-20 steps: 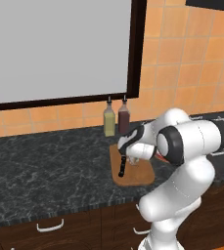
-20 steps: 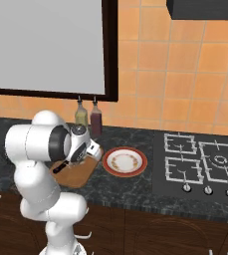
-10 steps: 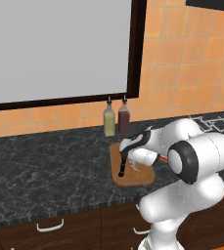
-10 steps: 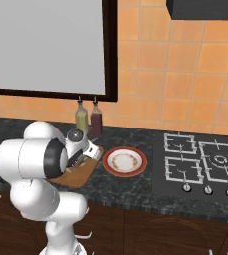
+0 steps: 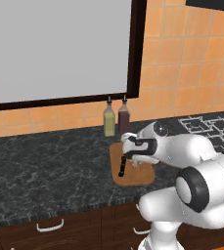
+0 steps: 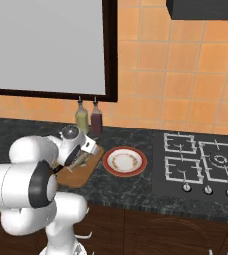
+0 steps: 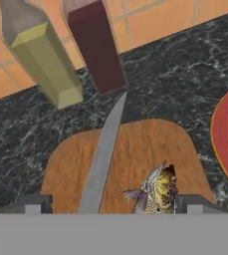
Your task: Pick up the knife from the drawer and place it on the cutting board. Then place the meat from the plate to the cutting board.
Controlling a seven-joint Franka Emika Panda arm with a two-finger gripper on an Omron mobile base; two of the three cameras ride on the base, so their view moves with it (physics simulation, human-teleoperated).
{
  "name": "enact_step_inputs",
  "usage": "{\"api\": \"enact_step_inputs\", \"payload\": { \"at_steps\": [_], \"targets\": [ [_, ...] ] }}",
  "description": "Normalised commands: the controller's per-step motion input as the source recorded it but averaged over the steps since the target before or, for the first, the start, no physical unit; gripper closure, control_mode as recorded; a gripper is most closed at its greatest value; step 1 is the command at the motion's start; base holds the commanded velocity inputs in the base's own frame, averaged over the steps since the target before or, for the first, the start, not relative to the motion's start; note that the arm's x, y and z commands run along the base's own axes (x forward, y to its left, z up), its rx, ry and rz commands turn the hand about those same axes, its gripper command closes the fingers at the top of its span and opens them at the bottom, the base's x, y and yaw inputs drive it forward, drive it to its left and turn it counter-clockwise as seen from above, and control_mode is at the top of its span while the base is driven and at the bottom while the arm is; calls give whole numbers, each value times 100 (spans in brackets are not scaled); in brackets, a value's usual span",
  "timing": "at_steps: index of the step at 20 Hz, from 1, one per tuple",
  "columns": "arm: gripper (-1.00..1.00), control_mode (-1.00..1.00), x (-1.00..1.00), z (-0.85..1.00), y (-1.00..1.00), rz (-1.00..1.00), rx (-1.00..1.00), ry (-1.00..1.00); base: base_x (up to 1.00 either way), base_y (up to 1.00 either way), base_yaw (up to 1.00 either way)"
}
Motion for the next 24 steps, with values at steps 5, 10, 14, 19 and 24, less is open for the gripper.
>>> {"api": "enact_step_inputs", "payload": {
  "at_steps": [5,10,14,19,24],
  "targets": [
    [-100,-100,-95,41,-32,0,2,-7,0,0,0],
    [-100,-100,-39,65,-66,-1,8,-7,0,0,0],
    [-100,-100,-11,27,-66,0,4,-4,0,0,0],
    [-100,-100,-10,7,-35,0,0,-1,0,0,0],
    [-100,-100,-17,0,-50,0,0,0,0,0,0]
  ]
}}
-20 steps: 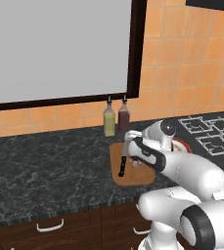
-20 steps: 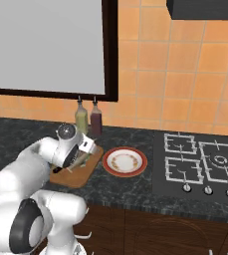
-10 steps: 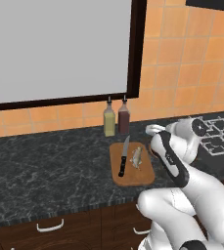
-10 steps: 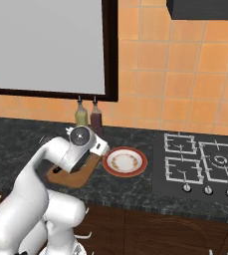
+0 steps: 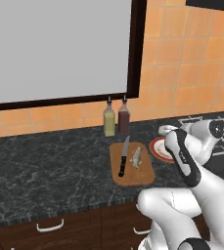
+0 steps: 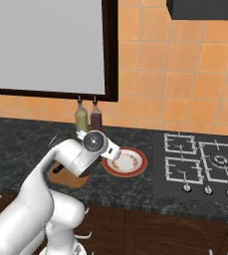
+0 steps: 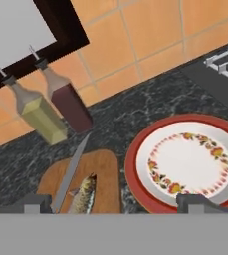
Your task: Pick up the knife from the drawer and place it on the cutting board. Then place the meat from the plate to the cutting board.
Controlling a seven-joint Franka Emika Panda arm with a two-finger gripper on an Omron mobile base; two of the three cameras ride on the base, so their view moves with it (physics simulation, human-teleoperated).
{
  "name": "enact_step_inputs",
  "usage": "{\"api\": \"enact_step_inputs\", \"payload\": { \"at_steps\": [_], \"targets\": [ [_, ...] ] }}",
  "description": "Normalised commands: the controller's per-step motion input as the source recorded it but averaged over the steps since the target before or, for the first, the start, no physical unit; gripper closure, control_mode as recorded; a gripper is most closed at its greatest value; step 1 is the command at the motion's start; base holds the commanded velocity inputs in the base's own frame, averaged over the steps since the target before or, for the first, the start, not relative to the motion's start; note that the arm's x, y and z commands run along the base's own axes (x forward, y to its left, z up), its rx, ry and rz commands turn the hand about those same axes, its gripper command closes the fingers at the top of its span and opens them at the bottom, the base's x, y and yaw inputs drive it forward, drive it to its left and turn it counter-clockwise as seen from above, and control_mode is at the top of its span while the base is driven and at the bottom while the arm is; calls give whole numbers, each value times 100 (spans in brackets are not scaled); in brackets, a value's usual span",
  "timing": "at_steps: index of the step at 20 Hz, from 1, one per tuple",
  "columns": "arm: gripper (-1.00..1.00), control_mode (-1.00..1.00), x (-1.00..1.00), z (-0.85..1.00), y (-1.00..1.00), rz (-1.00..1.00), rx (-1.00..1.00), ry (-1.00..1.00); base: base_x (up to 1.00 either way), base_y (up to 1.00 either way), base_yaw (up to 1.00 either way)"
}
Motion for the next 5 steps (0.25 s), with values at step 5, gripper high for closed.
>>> {"api": "enact_step_inputs", "payload": {
  "at_steps": [5],
  "targets": [
    [-100,-100,-15,-1,-70,0,0,0,0,0,0]
  ]
}}
